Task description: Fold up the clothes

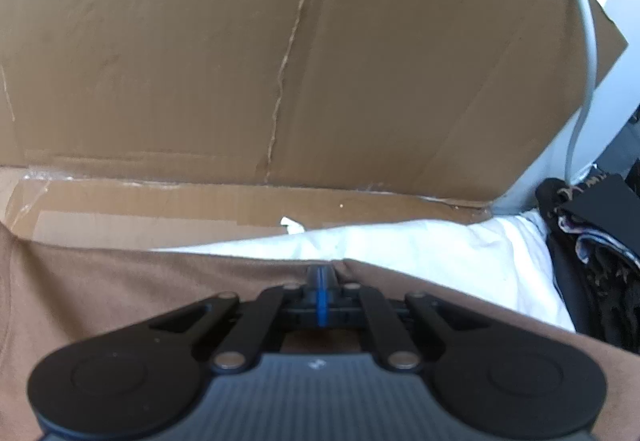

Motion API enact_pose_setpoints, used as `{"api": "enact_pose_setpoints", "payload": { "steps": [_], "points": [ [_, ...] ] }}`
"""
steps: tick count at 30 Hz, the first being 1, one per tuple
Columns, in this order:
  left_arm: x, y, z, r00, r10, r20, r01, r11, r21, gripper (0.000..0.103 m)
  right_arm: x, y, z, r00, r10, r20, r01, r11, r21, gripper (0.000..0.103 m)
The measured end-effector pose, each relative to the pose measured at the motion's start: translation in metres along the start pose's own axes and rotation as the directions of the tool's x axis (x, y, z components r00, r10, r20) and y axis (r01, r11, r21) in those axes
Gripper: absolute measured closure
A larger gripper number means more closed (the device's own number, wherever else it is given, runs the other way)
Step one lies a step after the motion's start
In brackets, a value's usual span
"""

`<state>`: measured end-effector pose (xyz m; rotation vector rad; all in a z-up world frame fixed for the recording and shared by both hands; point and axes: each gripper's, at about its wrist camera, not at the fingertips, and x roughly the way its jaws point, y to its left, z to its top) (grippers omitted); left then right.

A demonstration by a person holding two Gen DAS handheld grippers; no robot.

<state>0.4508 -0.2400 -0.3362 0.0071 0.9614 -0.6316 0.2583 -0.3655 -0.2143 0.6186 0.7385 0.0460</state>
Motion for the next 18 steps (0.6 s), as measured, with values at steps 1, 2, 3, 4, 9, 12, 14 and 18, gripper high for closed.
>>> {"api": "enact_pose_setpoints", "payload": {
  "steps": [1, 2, 3, 4, 9, 12, 14, 18],
  "points": [
    [0.001, 0.0, 0.0, 1.0, -0.002, 0.001, 0.002, 1.0, -0.002, 0.103, 0.0, 0.001, 0.0, 1.0, 0.007, -0.002, -0.007, 1.0, 0.002, 0.101],
    [0.002, 0.0, -0.001, 1.0, -0.001, 0.0, 0.001, 1.0, 0.0, 0.103, 0.001, 0.003, 0.001, 1.0, 0.014, -0.003, -0.014, 1.0, 0.005, 0.101],
    [0.003, 0.0, -0.001, 1.0, 0.0, 0.0, 0.0, 1.0, 0.004, 0.103, 0.001, 0.004, 0.001, 1.0, 0.022, -0.003, -0.022, 1.0, 0.008, 0.101],
    [0.004, 0.0, -0.002, 1.0, 0.002, 0.0, -0.002, 1.0, 0.007, 0.103, 0.002, 0.006, 0.001, 1.0, 0.03, 0.0, -0.03, 0.999, 0.011, 0.101],
    [0.005, -0.001, -0.003, 1.0, 0.004, 0.0, -0.004, 1.0, 0.017, 0.102, 0.008, 0.02, 0.0, 0.998, 0.056, -0.005, -0.055, 0.998, 0.004, 0.101],
    [0.0, 0.011, 0.003, 0.999, -0.035, -0.022, 0.034, 0.998, -0.05, 0.103, 0.012, 0.028, -0.001, 0.997, 0.071, -0.008, -0.071, 0.997, 0.001, 0.101],
    [-0.011, 0.021, 0.004, 0.999, -0.043, -0.018, 0.042, 0.996, -0.085, 0.1, 0.014, 0.033, -0.002, 0.997, 0.081, -0.01, -0.081, 0.997, -0.002, 0.101],
    [-0.049, 0.05, -0.003, 1.0, -0.022, 0.011, 0.023, 0.988, -0.153, 0.099, 0.02, 0.044, -0.004, 0.995, 0.1, -0.016, -0.1, 0.995, -0.008, 0.101]
  ]
}}
